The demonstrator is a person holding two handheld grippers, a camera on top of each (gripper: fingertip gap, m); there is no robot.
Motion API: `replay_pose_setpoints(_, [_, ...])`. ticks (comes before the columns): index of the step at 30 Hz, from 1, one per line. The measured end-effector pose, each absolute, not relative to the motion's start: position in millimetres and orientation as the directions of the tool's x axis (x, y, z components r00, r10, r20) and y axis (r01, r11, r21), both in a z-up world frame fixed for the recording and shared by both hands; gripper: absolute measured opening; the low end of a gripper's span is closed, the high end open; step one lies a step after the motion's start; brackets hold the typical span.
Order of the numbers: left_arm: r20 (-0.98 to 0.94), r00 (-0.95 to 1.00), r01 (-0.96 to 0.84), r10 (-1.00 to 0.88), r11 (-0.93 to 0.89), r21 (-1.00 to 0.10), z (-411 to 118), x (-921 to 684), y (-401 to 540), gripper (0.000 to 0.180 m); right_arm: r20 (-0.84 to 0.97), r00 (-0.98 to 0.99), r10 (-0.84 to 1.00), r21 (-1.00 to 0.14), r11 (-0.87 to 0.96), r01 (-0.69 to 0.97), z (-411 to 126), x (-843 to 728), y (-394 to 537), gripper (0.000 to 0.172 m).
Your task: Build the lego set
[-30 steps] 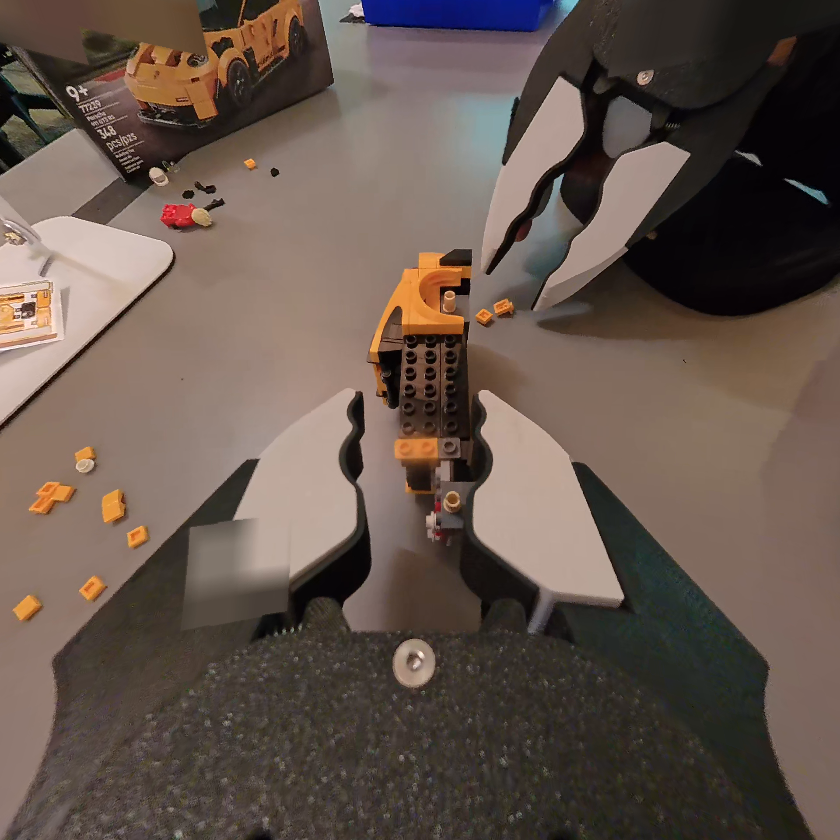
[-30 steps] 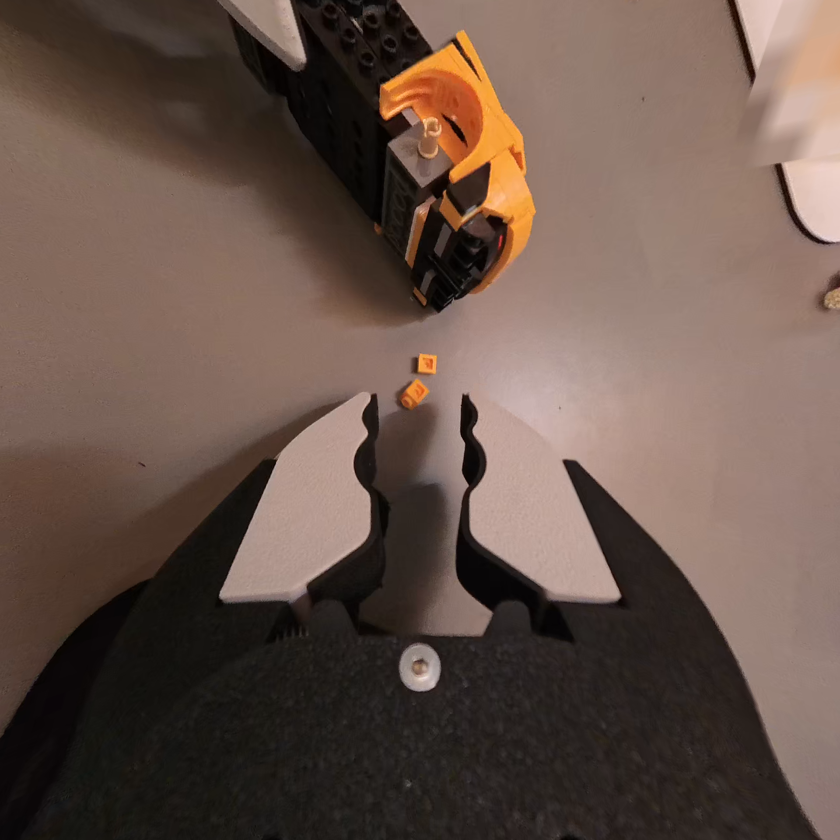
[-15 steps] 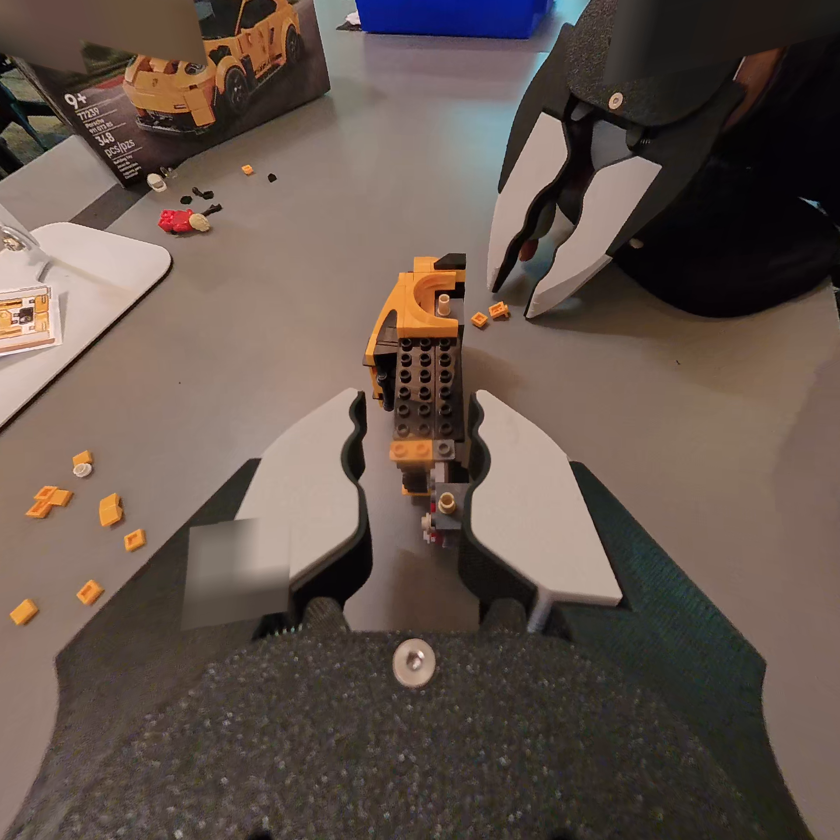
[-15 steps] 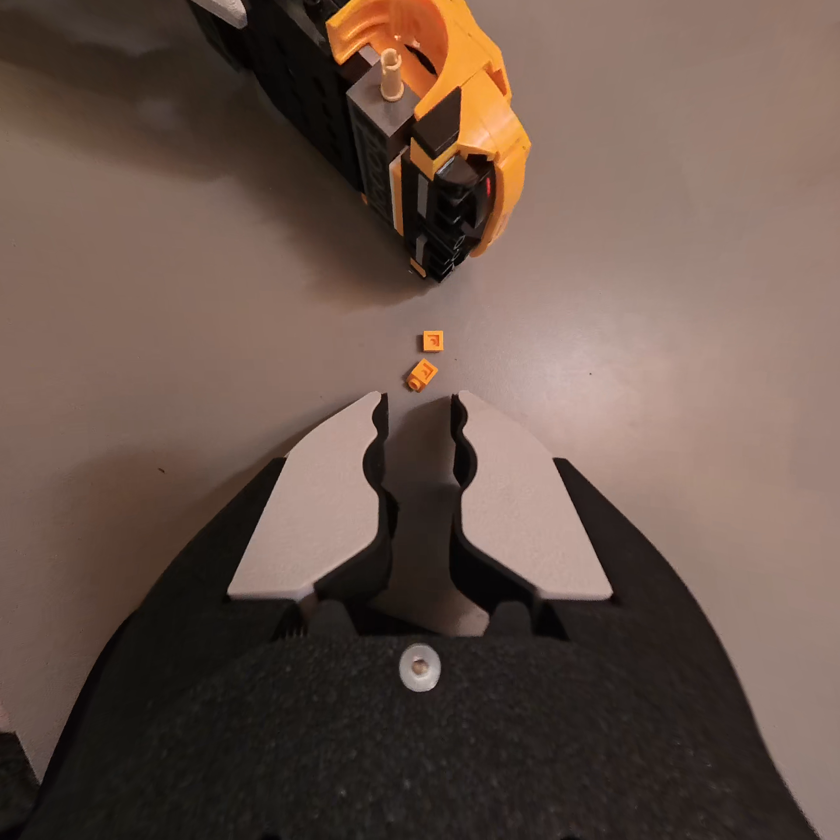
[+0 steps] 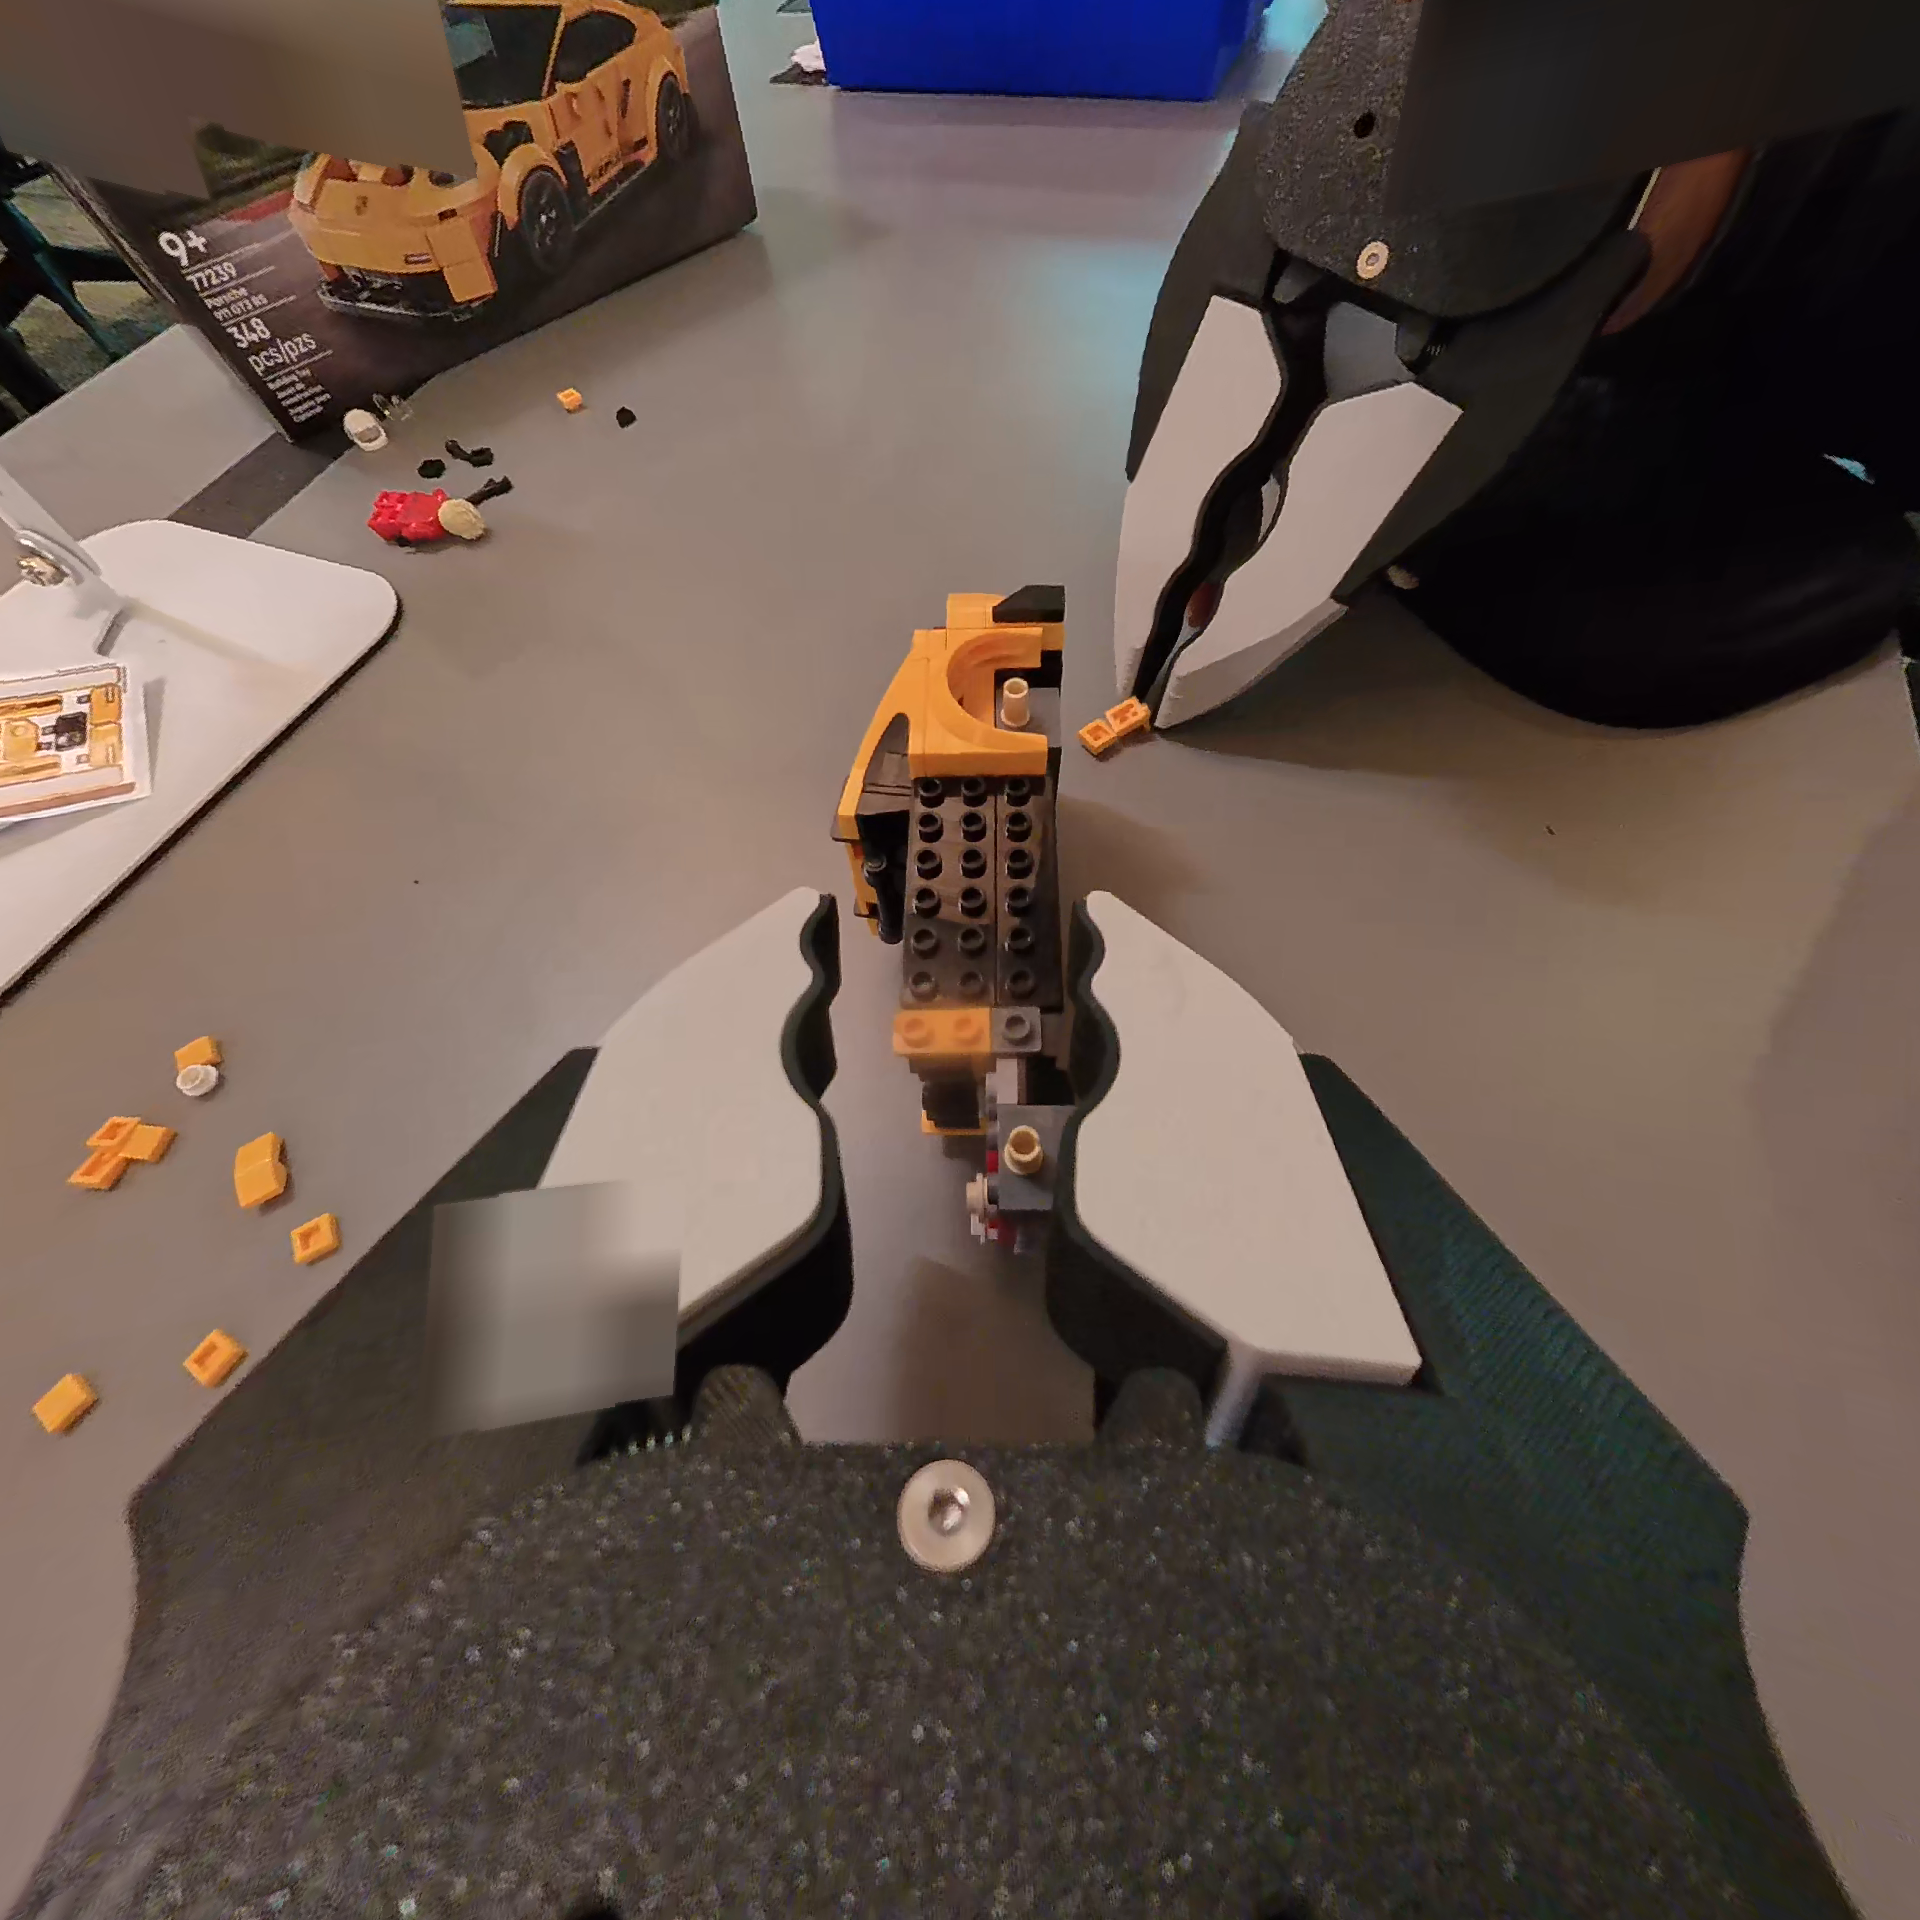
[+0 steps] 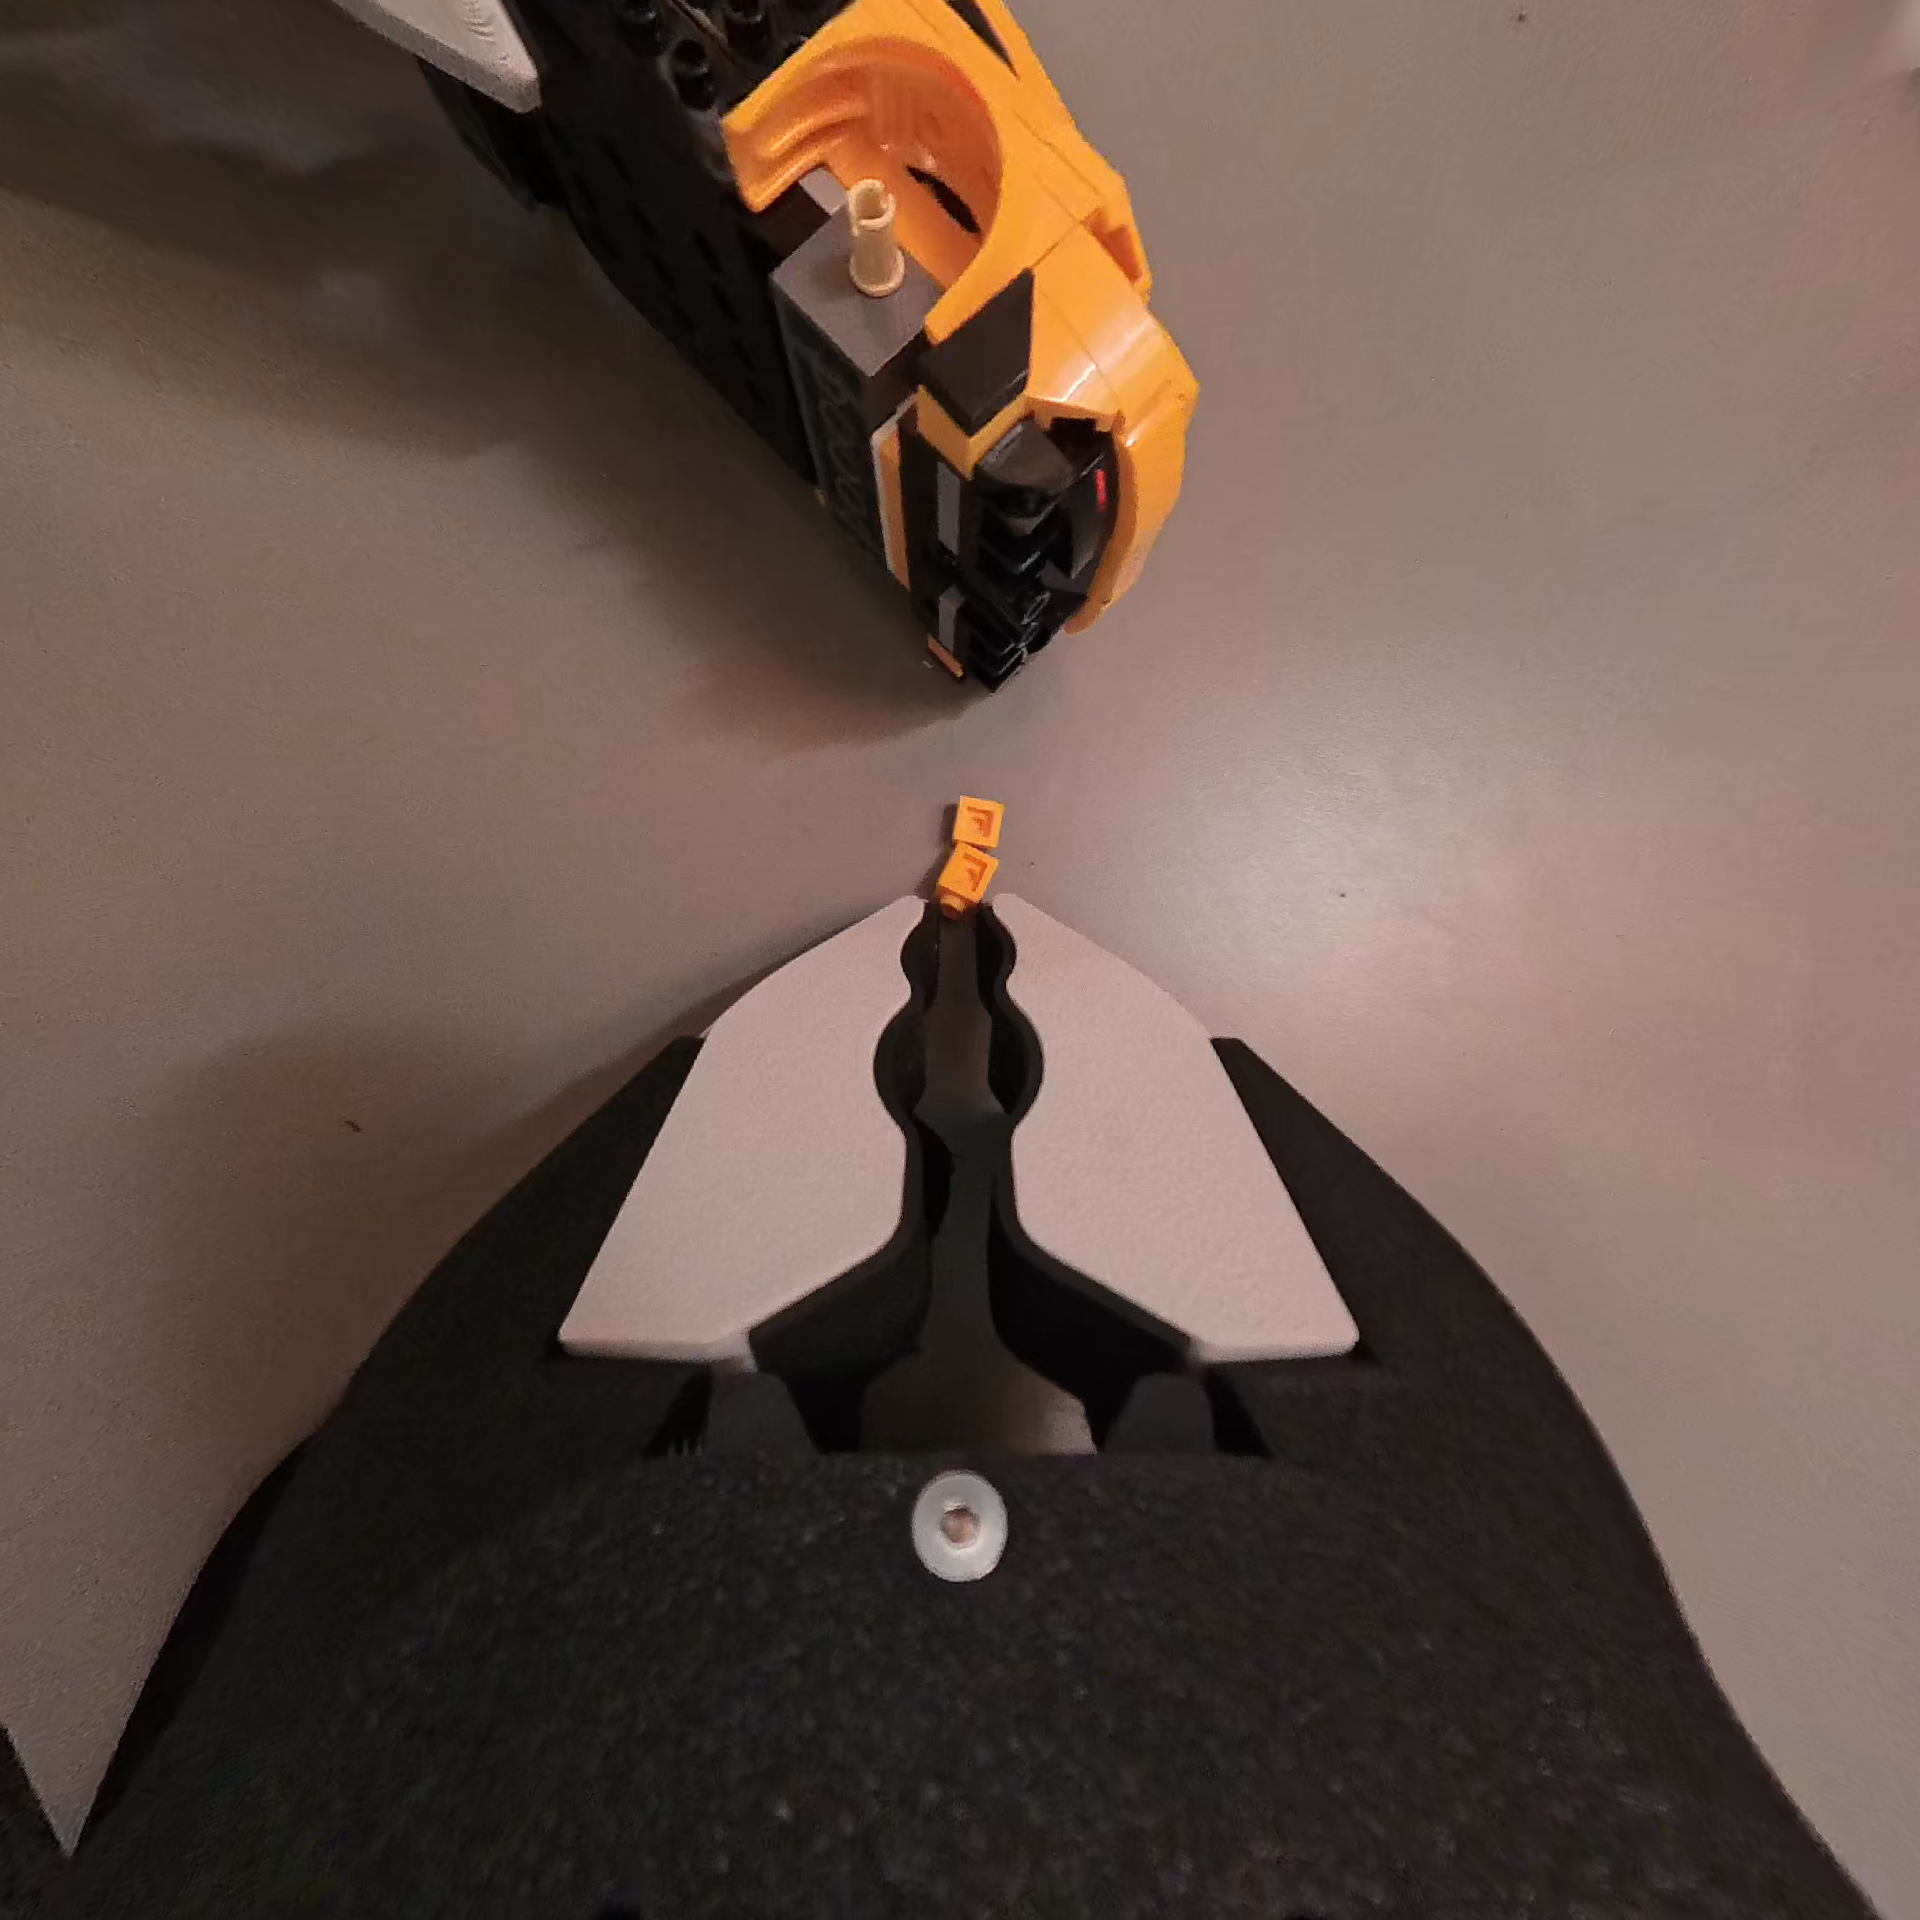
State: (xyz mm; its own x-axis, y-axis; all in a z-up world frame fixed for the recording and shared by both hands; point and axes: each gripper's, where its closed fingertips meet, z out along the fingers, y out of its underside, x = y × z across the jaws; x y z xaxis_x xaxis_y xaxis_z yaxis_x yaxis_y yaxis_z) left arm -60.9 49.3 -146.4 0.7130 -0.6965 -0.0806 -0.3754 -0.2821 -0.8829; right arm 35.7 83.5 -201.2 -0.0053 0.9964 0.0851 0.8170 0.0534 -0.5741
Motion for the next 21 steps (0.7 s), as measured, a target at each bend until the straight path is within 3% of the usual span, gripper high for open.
replay_pose_setpoints(5, [-0.119, 0.715, -0.381, -0.689, -0.240, -0.893, -139, -61, 49, 0.040, 0.088, -0.023, 0.996, -0.667, 0.076, 0.741, -180, 28, 72, 0.006])
replay_pose_setpoints(12, [-0.227, 0.595, -0.321, -0.771, 0.031, -0.947, -94, -33, 20, 0.024, -0.070, -0.139, 0.988, -0.945, -0.021, 0.326, -92, -13, 19, 0.006])
replay_pose_setpoints(21, [-0.255, 0.509, -0.213, -0.822, 0.166, -0.963, -69, -21, -4, 0.017, -0.265, -0.280, 0.923, -0.959, -0.223, 0.173, -69, -27, -7, 0.006])
